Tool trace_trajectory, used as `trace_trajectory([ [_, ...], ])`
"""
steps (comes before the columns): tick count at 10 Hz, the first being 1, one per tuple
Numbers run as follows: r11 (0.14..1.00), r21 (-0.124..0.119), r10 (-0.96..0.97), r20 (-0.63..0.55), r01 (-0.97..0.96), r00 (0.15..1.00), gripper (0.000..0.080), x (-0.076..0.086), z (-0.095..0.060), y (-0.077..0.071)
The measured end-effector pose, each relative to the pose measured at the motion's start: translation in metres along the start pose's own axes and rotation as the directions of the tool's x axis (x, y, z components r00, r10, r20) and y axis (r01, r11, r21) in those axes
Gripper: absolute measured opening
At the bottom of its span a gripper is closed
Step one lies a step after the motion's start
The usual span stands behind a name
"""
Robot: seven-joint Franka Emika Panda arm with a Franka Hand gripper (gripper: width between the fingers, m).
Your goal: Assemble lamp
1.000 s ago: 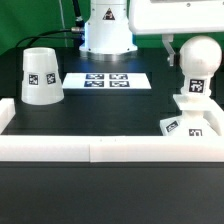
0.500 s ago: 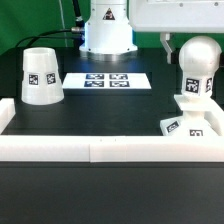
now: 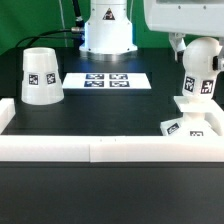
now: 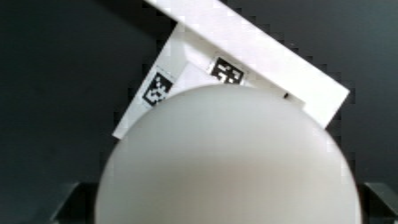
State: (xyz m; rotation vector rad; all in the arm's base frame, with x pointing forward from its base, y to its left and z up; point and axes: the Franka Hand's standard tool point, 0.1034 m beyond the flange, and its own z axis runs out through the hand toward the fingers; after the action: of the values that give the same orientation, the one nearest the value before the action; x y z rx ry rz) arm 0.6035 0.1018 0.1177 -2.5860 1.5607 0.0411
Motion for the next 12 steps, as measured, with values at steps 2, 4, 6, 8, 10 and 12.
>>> trace_trajectory([
  [2, 0.999, 0.002, 0.038, 0.004, -0.038, 0.999, 0.0577, -0.0008, 0.0001, -0.0003],
  [4, 0.994, -0.005, -0.110, 0.006, 0.110, 0.994, 0.0678, 0.0008, 0.0012, 0.0014],
  [6, 0.984, -0.011, -0.179, 0.010, 0.179, 0.984, 0.0695, -0.0013, 0.0013, 0.0016],
  [8, 0.930, -0.008, -0.367, 0.012, 0.367, 0.930, 0.0698, -0.0008, 0.0013, 0.0017],
  [10, 0.878, -0.007, -0.479, 0.013, 0.480, 0.877, 0.0699, -0.0009, 0.0014, 0.0018],
  [12, 0.771, -0.004, -0.637, 0.014, 0.637, 0.771, 0.0699, -0.0008, 0.0014, 0.0018],
])
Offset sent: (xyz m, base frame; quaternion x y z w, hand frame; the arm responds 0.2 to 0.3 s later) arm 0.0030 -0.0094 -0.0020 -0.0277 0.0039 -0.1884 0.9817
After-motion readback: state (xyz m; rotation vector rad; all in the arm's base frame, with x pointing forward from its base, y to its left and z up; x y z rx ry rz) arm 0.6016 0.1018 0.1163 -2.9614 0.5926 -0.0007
